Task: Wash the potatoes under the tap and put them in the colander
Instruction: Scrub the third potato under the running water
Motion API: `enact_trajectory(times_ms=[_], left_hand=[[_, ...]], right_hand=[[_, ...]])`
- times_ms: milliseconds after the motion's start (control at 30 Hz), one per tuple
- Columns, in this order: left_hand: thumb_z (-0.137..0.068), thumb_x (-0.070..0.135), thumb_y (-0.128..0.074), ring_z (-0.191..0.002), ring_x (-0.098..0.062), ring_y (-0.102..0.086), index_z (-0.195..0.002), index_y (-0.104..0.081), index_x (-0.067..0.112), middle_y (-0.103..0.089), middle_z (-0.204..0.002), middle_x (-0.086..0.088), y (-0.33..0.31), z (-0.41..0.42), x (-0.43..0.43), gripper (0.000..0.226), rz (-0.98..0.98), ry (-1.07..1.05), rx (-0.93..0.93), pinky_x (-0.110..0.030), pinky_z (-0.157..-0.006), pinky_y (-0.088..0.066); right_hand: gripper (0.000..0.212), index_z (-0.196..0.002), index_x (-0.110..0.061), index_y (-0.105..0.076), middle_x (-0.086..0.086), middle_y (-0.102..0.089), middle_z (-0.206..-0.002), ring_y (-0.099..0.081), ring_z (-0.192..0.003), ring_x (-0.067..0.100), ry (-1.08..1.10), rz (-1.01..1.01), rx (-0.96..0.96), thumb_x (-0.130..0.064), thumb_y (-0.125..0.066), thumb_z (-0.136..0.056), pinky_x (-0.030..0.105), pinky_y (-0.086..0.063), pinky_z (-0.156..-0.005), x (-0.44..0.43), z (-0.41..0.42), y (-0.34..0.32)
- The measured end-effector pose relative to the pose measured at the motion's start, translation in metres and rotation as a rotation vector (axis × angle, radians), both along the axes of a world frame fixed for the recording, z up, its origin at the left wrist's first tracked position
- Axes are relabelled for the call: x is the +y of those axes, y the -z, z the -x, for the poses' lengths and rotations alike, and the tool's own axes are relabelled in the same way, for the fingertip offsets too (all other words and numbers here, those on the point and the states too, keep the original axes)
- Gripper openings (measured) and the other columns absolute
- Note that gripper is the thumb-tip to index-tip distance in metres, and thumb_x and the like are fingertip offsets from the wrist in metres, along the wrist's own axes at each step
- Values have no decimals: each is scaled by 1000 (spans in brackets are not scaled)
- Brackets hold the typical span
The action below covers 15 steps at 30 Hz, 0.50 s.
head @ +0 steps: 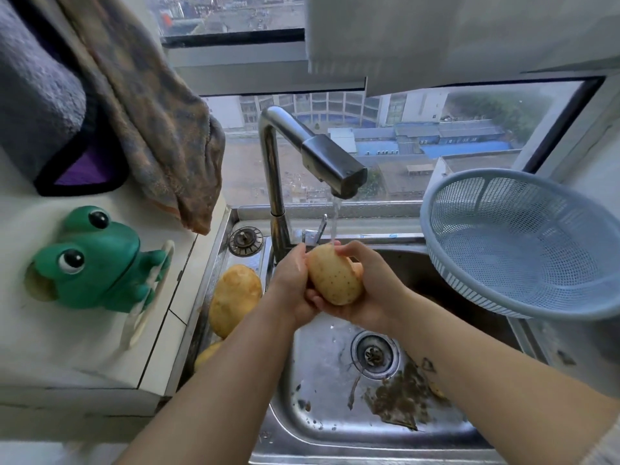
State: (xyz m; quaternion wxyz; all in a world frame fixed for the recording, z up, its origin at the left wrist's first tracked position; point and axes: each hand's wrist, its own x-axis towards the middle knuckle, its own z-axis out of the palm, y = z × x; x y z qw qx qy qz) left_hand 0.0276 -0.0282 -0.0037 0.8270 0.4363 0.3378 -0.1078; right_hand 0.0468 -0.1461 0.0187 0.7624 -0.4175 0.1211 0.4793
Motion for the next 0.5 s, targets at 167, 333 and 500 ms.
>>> enact_trajectory(times_ms=[167, 333, 500], left_hand=[[-103, 21, -42, -58, -14, -66, -119, -59, 18, -66, -77, -5, -9, 11, 13, 23, 72, -122, -152, -25, -49, -55], [-102, 17, -41, -95, -21, -65, -121, -59, 15, -65, -113, -10, -8, 16, -4, 26, -44, -190, -252, -34, -78, -56], [-104, 19, -40, -105, -18, -62, -118, -57, 23, -63, -113, -3, -8, 13, -22, 23, -193, -219, -321, -36, -97, -50]], right_hand=[[26, -92, -12, -63, 12, -64, -81, -62, -73, 25, -34, -88, 34, -25, -56, -72, 32, -57, -63, 22, 3, -8], [28, -84, -13, -63, 6, -66, -71, -63, -67, 19, 136, -69, 172, -40, -55, -86, 28, -57, -59, 39, -8, -3], [49, -107, -6, -64, 15, -68, -83, -64, -82, 30, 249, -40, 210, -50, -47, -92, 42, -51, -71, 36, -13, -4]])
